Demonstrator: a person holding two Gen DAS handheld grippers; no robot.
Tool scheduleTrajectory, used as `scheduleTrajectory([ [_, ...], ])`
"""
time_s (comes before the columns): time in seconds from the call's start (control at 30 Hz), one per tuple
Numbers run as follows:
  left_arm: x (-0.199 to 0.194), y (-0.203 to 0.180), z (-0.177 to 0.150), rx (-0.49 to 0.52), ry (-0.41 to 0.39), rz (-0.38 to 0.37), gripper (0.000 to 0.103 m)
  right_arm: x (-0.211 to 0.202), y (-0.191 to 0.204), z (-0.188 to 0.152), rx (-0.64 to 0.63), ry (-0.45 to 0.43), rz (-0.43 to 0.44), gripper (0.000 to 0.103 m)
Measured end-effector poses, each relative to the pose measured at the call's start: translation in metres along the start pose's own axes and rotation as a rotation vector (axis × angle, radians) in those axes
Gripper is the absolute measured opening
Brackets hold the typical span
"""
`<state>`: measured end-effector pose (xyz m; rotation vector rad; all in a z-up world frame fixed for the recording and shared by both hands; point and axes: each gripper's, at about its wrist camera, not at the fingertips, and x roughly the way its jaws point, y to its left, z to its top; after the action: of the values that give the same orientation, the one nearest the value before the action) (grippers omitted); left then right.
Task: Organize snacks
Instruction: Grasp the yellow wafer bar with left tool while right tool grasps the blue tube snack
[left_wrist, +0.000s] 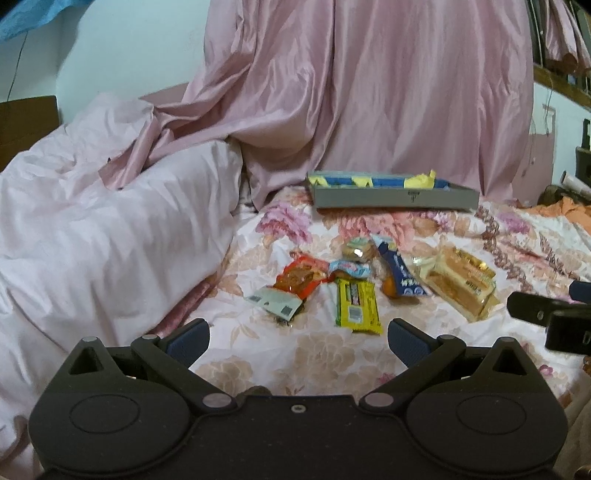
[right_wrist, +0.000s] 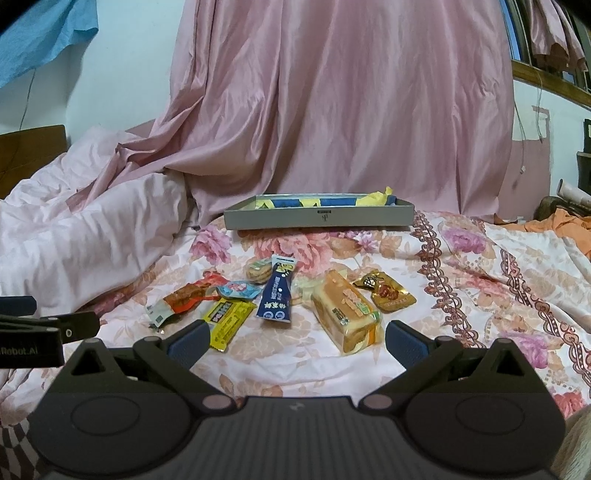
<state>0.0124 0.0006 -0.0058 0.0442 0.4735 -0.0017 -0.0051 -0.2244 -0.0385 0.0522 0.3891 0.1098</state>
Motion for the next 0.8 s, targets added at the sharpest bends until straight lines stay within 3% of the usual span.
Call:
scheduleTrajectory([
  [0.13, 0.014, -0.001, 0.006, 0.003, 0.047, 0.003, 0.102, 0.014, -0.003, 0.003, 0.026, 0.053, 0.001, 0.103],
  [0.33, 0.048, -0.008, 0.021, 0.047, 0.089, -0.046, 0.102, 0.048, -0.016, 0.020, 0.057, 0.131, 0.100, 0.103],
  [0.53, 0.093, -0.023, 0.033, 0.148, 0.133, -0.149, 0.102, 0.105, -0.027, 0.038, 0.087, 0.217, 0.217, 0.103],
  [0.67, 0.122, -0.033, 0.036, 0.190, 0.177, -0.218, 0.102, 0.148, -0.040, 0.044, 0.204, 0.291, 0.336, 0.103],
  [0.8, 0.149, -0.042, 0.038, 0.236, 0.211, -0.257, 0.102, 0.184, -0.040, 0.049, 0.238, 0.329, 0.385, 0.103],
])
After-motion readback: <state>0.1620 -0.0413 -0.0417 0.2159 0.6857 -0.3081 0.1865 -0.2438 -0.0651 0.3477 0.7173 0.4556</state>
